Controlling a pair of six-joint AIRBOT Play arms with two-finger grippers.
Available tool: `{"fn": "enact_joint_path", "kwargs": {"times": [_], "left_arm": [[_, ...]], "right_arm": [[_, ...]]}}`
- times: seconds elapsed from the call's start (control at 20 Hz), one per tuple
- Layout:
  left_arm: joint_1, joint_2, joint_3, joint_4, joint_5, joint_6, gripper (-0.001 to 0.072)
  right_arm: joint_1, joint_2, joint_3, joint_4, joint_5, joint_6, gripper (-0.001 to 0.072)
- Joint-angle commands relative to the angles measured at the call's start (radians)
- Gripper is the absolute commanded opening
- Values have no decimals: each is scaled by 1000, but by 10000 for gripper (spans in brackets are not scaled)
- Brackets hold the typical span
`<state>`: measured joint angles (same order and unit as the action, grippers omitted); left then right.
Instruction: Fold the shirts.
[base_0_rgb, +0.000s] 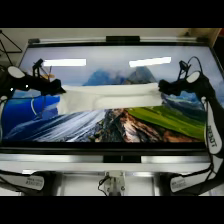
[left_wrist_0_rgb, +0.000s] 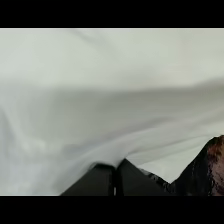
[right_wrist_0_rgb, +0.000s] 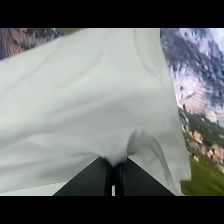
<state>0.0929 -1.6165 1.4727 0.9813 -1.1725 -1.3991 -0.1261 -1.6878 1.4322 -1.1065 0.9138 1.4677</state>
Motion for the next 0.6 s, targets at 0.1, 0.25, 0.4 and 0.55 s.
{"fn": "enact_joint_path", "kwargs": {"times": [0.1,0.25,0.4,0.55], "left_arm": [[-4,-261,204,-32,-49,-54,257],[-2,-277,211,-70,-84,-54,596],[-4,-275,271,-71,-176,-53,595],[-10,-275,344,-89,-271,-53,594]], "right_arm": [[11,-171,131,-2,37,61,402],[3,-171,131,-74,76,34,682],[-3,-174,131,-117,72,56,685],[-3,-207,131,-51,51,55,685]]}}
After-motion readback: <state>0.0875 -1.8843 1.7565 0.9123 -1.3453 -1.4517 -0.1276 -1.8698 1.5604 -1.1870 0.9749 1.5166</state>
